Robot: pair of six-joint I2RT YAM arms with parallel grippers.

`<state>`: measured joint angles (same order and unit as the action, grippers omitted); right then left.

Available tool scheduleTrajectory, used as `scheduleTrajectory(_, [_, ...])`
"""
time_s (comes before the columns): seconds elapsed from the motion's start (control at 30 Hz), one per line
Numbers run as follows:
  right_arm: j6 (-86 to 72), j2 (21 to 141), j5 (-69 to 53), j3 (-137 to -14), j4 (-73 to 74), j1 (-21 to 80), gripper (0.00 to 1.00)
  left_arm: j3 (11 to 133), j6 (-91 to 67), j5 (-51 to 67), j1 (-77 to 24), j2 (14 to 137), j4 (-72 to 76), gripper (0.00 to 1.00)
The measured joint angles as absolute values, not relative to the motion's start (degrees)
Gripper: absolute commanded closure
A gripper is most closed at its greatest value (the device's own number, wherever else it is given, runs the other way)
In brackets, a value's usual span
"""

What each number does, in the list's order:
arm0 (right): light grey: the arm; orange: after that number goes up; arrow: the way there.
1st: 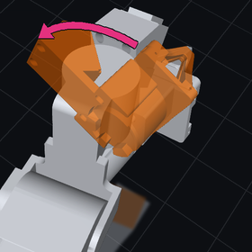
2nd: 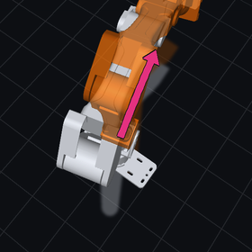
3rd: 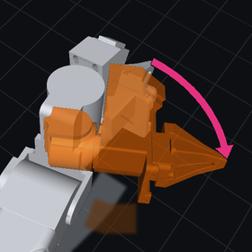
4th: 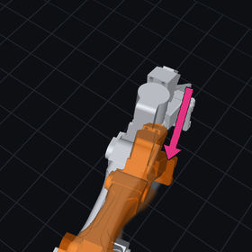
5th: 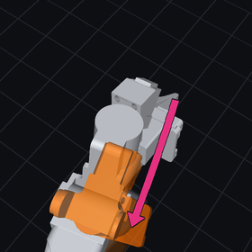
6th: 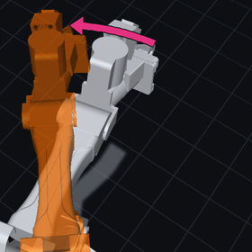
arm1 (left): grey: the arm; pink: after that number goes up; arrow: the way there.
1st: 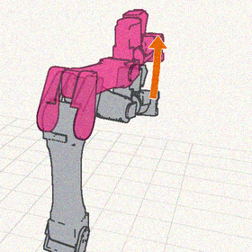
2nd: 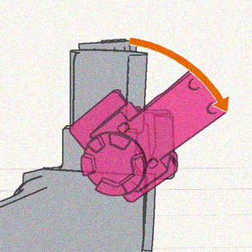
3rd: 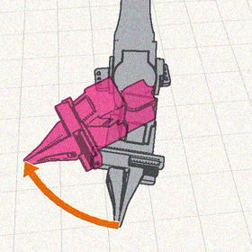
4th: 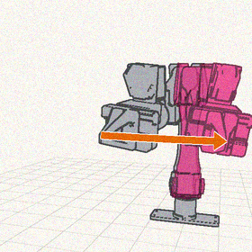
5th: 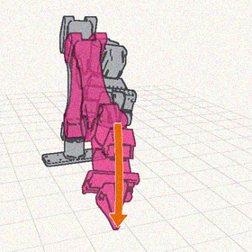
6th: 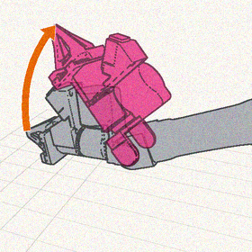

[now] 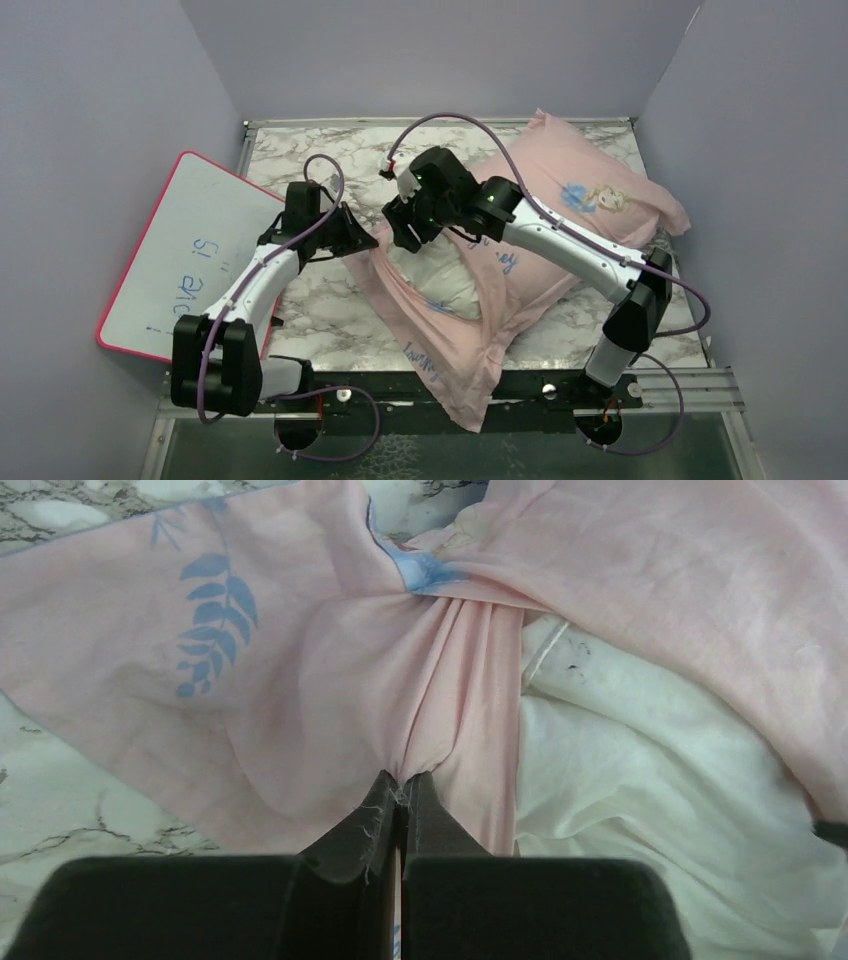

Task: Remove the pillowcase from the pillow
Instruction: Remove the pillow from the pillowcase.

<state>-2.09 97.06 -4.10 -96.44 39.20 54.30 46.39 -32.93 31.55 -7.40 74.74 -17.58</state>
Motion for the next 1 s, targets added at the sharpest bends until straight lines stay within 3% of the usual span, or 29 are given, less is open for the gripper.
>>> scheduleTrajectory(0.3, [1.1,109.5,-0.9,-102.5,49.4,56.1,0.35,43.3,-33.9,25.6,-10.3,67.0,-17.6,1.0])
scheduleTrajectory(0.43, [1.0,109.3,4.5,-98.8,47.7,57.0,0.8,43.2,-35.0,23.6,-10.4,66.0,-19.2,1.0])
scheduleTrajectory(0.5, [0.0,109.1,7.6,-97.8,47.1,57.2,0.98,42.9,-35.7,23.0,-10.5,65.7,-19.3,0.88])
scheduleTrajectory(0.6, [-2.2,108.2,10.3,-95.6,45.2,57.3,0.99,42.5,-36.2,22.6,-10.6,65.7,-19.4,0.55])
scheduleTrajectory(0.7, [-4.4,105.4,10.9,-91.4,41.6,57.3,0.99,42.4,-36.3,22.8,-10.5,65.7,-19.6,0.38])
scheduleTrajectory(0.8, [-6.7,102.3,10.9,-87.7,38.5,57.3,0.99,42.4,-36.2,24.1,-10.5,65.7,-20.0,0.34])
scheduleTrajectory(1.0, [-11.0,101.1,10.8,-86.1,36.3,57.3,0.99,42.4,-36.4,27.9,-12.3,65.6,-22.1,0.37])
